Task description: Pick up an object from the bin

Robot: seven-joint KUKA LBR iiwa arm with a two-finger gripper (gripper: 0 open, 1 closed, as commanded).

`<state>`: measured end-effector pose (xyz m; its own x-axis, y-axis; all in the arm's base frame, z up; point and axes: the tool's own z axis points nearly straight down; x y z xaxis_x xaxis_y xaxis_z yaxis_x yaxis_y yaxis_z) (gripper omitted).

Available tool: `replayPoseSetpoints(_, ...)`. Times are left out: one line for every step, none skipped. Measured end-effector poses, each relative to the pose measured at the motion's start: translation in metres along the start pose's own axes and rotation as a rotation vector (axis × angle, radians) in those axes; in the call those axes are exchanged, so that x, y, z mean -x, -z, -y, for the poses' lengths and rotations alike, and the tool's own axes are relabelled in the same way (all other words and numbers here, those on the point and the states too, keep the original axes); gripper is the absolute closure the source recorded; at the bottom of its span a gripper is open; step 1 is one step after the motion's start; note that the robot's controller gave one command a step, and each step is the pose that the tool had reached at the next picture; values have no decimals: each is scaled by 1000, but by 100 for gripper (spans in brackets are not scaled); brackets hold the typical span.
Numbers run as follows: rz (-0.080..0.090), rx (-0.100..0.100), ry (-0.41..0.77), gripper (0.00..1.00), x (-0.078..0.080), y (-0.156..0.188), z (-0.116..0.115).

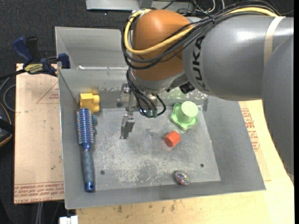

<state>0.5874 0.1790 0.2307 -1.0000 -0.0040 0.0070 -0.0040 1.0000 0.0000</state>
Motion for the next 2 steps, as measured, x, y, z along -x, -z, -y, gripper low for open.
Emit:
replayPoseSetpoints(-5,0,80,0,-91,-88,-64)
replayPoseSetpoints(12,3,-7,0,-98,-149,-65)
